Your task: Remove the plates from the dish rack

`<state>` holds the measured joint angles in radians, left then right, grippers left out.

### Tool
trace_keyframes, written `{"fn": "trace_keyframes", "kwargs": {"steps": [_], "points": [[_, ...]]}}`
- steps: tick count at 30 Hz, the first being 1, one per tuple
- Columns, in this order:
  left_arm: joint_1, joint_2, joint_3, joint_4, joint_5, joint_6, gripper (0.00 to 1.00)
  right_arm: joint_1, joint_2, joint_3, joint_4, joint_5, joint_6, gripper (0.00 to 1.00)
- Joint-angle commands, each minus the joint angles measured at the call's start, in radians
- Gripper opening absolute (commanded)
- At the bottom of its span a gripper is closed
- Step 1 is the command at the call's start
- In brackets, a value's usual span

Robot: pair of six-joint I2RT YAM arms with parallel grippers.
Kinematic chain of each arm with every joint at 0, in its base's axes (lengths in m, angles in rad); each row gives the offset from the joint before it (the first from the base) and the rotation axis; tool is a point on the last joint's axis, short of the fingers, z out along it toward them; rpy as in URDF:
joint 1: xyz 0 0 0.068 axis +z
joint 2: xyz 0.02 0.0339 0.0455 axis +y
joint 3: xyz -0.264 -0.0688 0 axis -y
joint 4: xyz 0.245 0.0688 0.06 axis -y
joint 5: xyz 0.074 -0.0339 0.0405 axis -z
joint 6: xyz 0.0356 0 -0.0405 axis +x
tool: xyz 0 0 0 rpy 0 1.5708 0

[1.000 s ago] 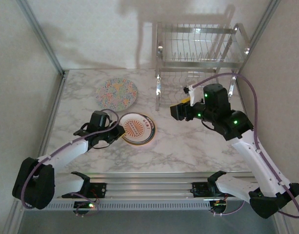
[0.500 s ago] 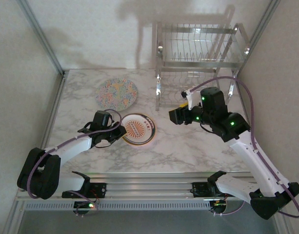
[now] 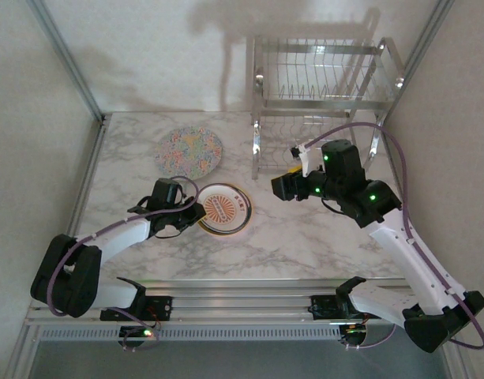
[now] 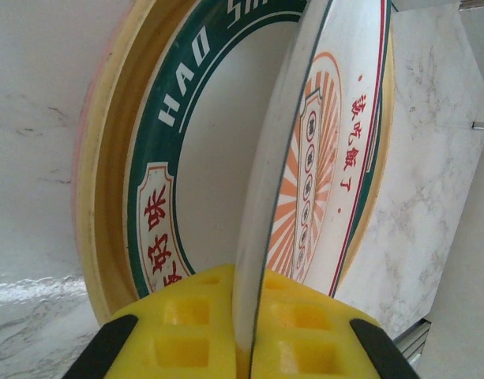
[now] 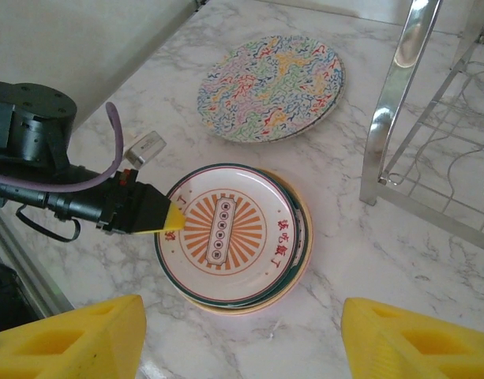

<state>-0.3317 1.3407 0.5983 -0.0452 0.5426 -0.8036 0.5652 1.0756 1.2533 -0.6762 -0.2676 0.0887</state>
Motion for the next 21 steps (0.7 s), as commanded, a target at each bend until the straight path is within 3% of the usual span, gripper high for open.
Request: {"fn": "trace_keyframes", "kwargs": {"steps": [1,7,21], "points": [[0.007,0.025,0.037,-0.011,0.023,0.039,0.02,0.009,0.007,0.021,0.021,-0.038,-0.01,0.67],[0.007,0.057,0.079,-0.053,0.01,0.064,0.19,0.01,0.02,0.032,0.014,-0.035,-0.009,0.67],[0.005,0.116,0.191,-0.219,-0.052,0.127,0.42,0.011,0.035,0.044,0.02,-0.031,-0.005,0.67]]}}
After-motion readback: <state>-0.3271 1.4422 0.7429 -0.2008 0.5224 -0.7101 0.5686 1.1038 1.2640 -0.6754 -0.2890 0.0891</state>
